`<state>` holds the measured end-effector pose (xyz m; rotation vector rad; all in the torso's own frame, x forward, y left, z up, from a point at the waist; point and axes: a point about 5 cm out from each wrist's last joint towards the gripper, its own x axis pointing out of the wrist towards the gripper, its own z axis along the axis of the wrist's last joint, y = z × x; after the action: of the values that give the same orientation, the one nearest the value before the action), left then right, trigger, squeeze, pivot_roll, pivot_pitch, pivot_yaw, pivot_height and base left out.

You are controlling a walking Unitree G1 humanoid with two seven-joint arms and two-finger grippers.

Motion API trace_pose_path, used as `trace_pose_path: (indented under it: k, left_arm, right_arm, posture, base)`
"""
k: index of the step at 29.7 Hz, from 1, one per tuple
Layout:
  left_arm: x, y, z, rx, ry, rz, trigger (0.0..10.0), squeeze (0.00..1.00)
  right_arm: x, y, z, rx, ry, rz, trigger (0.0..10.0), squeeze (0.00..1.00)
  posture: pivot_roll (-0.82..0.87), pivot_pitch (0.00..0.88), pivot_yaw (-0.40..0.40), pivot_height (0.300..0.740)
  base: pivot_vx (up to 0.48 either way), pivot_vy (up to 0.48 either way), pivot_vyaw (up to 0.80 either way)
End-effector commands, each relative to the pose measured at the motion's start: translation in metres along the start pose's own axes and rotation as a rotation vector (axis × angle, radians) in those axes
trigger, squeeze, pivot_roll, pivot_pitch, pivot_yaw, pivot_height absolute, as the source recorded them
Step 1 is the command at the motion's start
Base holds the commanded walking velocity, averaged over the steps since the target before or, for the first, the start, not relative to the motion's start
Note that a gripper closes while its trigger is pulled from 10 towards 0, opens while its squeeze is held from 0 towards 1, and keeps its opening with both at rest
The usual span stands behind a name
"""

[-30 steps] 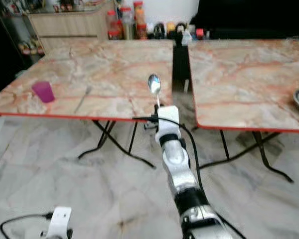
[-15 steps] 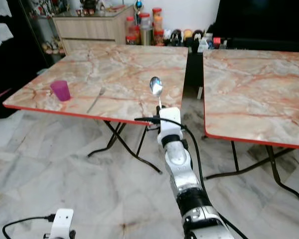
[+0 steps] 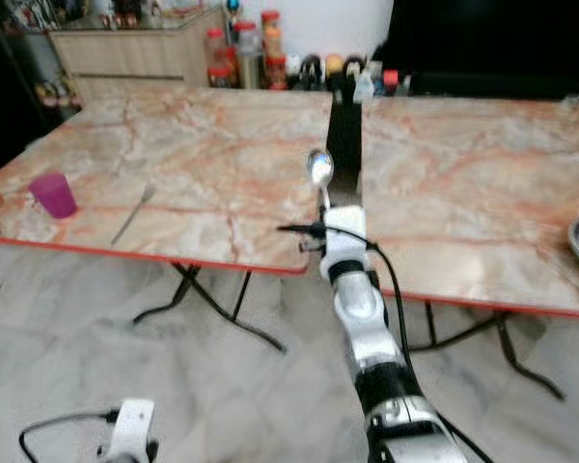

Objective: Setting the table

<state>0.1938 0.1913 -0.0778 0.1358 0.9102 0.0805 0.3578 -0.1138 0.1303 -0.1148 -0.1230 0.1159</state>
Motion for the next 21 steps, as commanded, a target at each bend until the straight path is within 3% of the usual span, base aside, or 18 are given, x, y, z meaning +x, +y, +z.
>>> trace_pose_path:
  k: [1, 21]
  left_arm:
    - [-0.0012, 0.008, -0.0068, 0.018, 0.018, 0.017, 10.0, 0.0]
    - [-0.0009, 0.0084, -0.0045, -0.008, 0.005, 0.022, 10.0, 0.0]
  right_arm:
    - [-0.0005, 0.0117, -0.0008, 0.009, 0.007, 0.032, 10.0, 0.0]
    - [-0.0003, 0.0069, -0.0067, 0.016, 0.04, 0.003, 10.0, 0.0]
  posture:
    - [-0.04, 0.0, 0.028, 0.74]
    - [-0.03, 0.0, 0.024, 0.74]
  base:
    - [0.0, -0.465, 0.0]
    - [0.0, -0.479, 0.0]
